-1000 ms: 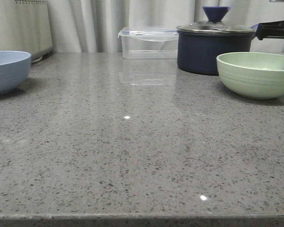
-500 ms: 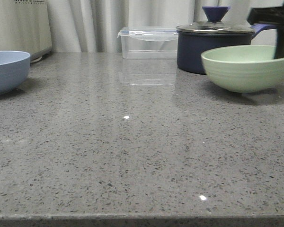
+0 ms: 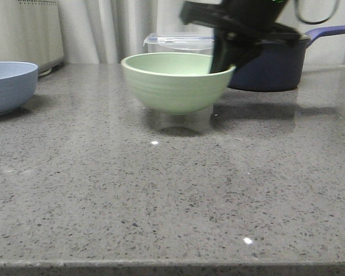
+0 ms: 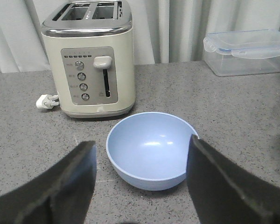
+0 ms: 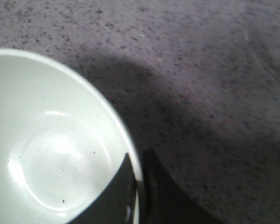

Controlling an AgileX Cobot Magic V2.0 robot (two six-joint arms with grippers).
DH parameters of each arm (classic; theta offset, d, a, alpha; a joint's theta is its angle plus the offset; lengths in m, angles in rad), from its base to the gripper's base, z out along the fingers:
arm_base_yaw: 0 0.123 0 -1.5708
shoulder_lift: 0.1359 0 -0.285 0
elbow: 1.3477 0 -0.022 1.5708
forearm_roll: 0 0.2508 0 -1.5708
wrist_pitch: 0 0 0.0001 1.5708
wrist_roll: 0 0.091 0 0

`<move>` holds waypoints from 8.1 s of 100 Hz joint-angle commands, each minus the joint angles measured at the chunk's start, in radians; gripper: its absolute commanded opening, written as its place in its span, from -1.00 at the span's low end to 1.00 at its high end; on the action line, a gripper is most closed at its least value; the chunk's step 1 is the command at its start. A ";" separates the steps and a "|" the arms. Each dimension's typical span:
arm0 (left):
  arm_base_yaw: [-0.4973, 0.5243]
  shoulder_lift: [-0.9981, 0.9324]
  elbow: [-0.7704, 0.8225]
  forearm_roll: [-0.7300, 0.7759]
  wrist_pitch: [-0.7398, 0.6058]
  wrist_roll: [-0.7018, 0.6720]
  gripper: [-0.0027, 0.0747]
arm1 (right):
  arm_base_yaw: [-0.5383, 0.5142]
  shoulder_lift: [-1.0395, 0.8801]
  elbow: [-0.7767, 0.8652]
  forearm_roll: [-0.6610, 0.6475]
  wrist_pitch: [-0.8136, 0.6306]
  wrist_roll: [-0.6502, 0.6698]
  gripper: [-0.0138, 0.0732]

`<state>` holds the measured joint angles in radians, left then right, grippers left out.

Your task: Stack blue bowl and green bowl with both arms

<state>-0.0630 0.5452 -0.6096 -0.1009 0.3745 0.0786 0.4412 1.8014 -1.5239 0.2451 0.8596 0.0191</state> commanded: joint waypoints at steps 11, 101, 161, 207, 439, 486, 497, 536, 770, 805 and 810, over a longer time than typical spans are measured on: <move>-0.003 0.009 -0.028 -0.010 -0.072 -0.012 0.17 | 0.020 0.014 -0.115 0.050 -0.052 -0.012 -0.87; -0.003 0.009 -0.028 -0.010 -0.052 -0.012 0.17 | 0.018 -0.058 -0.125 -0.018 -0.080 -0.011 -0.17; -0.003 0.009 -0.028 -0.010 -0.060 -0.012 0.17 | 0.020 -0.304 0.226 0.016 -0.151 -0.019 -0.69; -0.003 0.009 -0.028 -0.010 -0.079 -0.012 0.17 | 0.104 -0.242 0.315 0.051 -0.251 -0.019 -0.79; 0.106 1.047 -0.780 -0.105 0.491 -0.006 -0.98 | 0.104 -0.217 0.312 0.076 -0.289 -0.019 -0.79; -0.192 1.144 -1.103 -0.103 0.698 0.019 -0.98 | 0.104 -0.217 0.312 0.076 -0.289 -0.019 -0.79; -0.234 1.175 -1.147 -0.105 0.714 0.013 -0.98 | 0.104 -0.217 0.312 0.076 -0.289 -0.019 -0.79; -0.315 1.235 -1.190 -0.180 0.716 0.013 -0.98 | 0.104 -0.217 0.312 0.076 -0.289 -0.019 -0.79; -0.042 0.241 -0.213 -0.092 0.243 -0.035 -0.72 | -0.063 -0.694 0.650 0.028 -0.349 -0.019 -0.80; 0.060 0.016 -0.034 -0.082 0.241 -0.035 -0.98 | -0.312 -0.922 0.808 -0.043 -0.335 -0.019 -0.80; 0.060 -0.008 -0.010 -0.082 0.237 -0.035 -0.98 | -0.331 -0.964 0.833 -0.048 -0.335 -0.019 -0.80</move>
<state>-0.0090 0.5691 -0.6248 -0.1759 0.6873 0.0529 0.1452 0.9152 -0.6975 0.2128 0.5711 0.0110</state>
